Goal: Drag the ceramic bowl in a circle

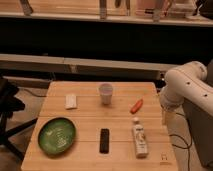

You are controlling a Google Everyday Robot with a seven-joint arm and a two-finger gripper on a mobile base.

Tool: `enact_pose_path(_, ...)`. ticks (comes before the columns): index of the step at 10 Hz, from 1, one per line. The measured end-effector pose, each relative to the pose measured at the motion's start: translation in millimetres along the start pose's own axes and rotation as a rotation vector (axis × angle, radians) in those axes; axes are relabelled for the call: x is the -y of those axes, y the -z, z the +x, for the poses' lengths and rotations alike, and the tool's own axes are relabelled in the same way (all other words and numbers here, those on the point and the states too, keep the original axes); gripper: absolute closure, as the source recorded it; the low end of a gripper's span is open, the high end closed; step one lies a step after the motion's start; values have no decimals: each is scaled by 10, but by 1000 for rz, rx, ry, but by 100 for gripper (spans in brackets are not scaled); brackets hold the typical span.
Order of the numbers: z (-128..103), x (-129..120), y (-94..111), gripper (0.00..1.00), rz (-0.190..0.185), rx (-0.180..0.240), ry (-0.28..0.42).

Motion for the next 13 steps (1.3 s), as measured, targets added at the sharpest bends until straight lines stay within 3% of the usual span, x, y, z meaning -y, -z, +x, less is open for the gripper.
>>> enact_pose_path(11,-1,-1,-1,20,0,0,0)
enact_pose_path(13,-94,-12,29,20,4,-15,20)
